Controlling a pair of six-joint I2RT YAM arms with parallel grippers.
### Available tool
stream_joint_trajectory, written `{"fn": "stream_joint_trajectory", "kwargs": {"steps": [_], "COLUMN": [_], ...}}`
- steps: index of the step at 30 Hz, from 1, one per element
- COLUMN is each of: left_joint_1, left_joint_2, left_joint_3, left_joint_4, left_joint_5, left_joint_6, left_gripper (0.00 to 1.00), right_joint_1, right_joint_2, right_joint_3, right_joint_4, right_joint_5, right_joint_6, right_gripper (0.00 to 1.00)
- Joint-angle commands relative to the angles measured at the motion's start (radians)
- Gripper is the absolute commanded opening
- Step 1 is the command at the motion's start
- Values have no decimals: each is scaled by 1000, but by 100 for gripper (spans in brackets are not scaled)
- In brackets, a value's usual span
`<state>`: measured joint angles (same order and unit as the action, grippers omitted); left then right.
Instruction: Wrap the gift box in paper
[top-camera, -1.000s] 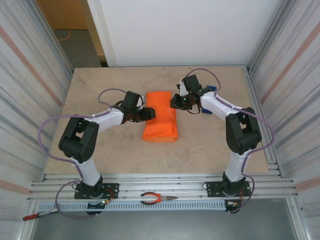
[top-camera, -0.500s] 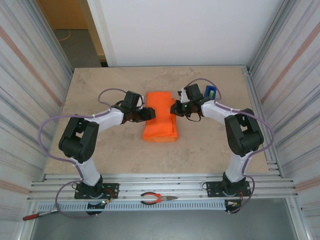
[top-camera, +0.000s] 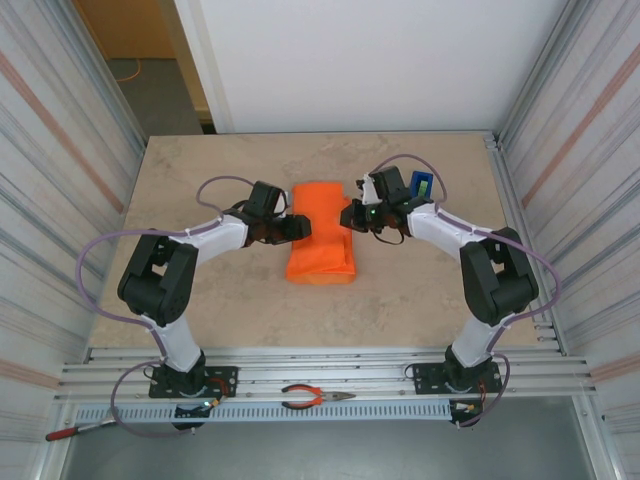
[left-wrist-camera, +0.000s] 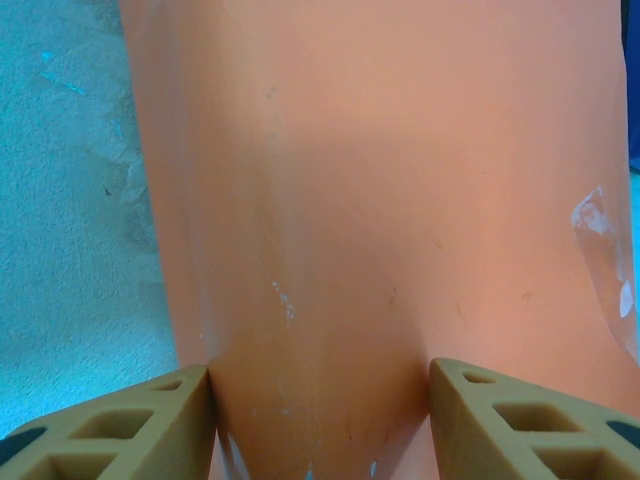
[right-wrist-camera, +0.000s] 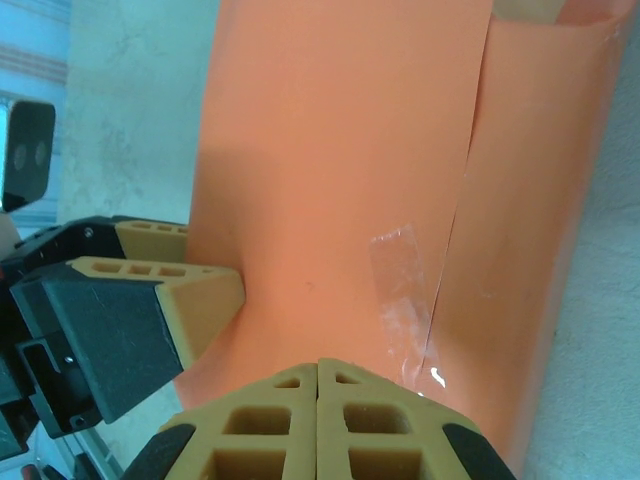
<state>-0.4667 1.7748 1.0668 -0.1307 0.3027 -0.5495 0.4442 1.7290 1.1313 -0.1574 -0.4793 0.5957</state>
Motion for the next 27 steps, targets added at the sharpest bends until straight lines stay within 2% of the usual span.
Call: {"fn": "stream_joint_trajectory", "kwargs": {"steps": [1, 11, 20, 22, 26, 27], "left_joint_1": [-33, -32, 42, 67, 102, 108], "left_joint_2": [61, 19, -136, -153, -167, -162], "left_joint_3": [-34, 14, 73, 70, 55, 53], "left_joint_4": [-167, -217, -273, -273, -255, -249], "left_joint_5": [-59, -51, 32, 57, 65, 72], "left_joint_6": [32, 55, 104, 109, 116, 117], "left_gripper": [56, 57, 64, 65, 66, 67], "right_joint_1": [10, -9, -123, -144, -162, -162], "right_joint_2": [0, 5, -121, -132, -109, -99], "right_joint_3": [-39, -88, -84, -79, -51, -45], "right_joint_4": [2, 13, 18, 4, -17, -15], "right_joint_5": [-3, -11, -91, -93, -94, -93], "right_joint_6": [23, 26, 70, 70, 64, 67], "right_gripper": [7, 5, 8, 17, 48, 53]}}
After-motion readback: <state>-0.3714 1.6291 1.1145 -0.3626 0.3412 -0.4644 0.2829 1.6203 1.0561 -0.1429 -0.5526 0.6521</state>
